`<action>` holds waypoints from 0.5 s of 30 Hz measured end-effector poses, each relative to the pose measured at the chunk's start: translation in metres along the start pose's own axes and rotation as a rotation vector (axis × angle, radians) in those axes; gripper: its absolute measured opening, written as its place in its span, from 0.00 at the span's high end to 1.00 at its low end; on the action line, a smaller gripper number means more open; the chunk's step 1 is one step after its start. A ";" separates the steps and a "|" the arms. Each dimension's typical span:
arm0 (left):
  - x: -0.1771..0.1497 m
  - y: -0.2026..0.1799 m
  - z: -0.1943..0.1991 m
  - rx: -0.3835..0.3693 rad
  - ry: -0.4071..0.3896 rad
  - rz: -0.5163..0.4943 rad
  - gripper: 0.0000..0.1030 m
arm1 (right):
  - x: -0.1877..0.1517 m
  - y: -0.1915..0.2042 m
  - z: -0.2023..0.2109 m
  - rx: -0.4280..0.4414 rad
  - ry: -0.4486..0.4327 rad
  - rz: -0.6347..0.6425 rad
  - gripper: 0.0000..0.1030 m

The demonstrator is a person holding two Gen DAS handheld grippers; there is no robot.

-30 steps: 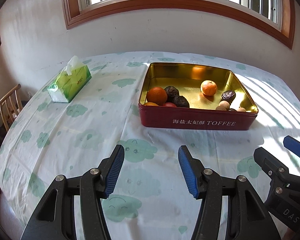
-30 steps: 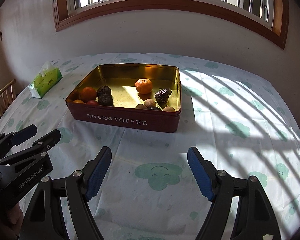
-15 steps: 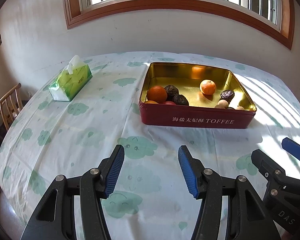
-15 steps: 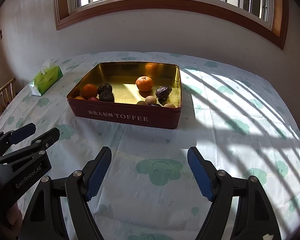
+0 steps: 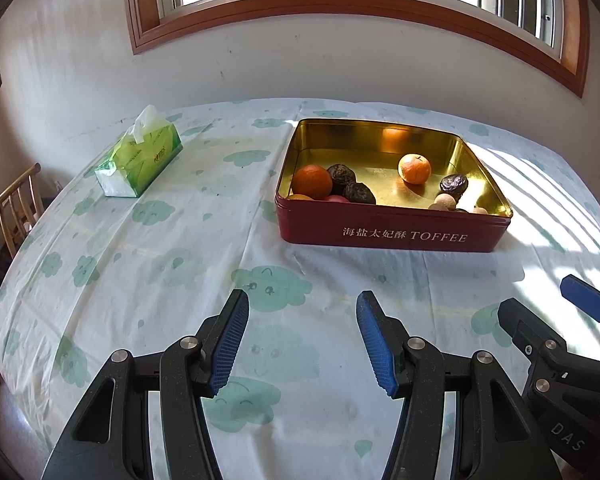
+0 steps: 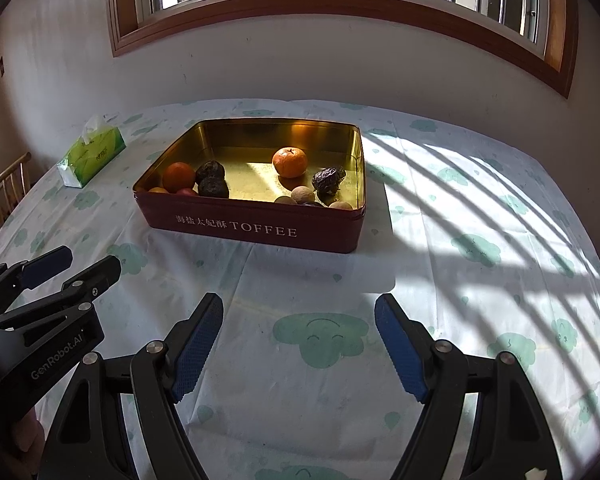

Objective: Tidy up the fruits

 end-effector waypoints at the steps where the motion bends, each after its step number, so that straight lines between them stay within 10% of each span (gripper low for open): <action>1: 0.000 0.000 0.000 -0.001 0.001 0.001 0.44 | 0.000 0.000 0.000 0.000 0.001 0.001 0.27; 15: -0.001 -0.001 0.001 -0.001 0.003 0.001 0.44 | -0.001 0.002 0.001 0.002 -0.002 0.004 0.26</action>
Point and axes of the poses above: each gripper's, at about its wrist camera, not at the fingertips, and z roughly against the way its jaws point, y to its left, x to its top, the point moved 2 cm from there along -z, roughly the way its jaws point, and after that the axes turned 9 degrees about -z, right-handed, at the moved point
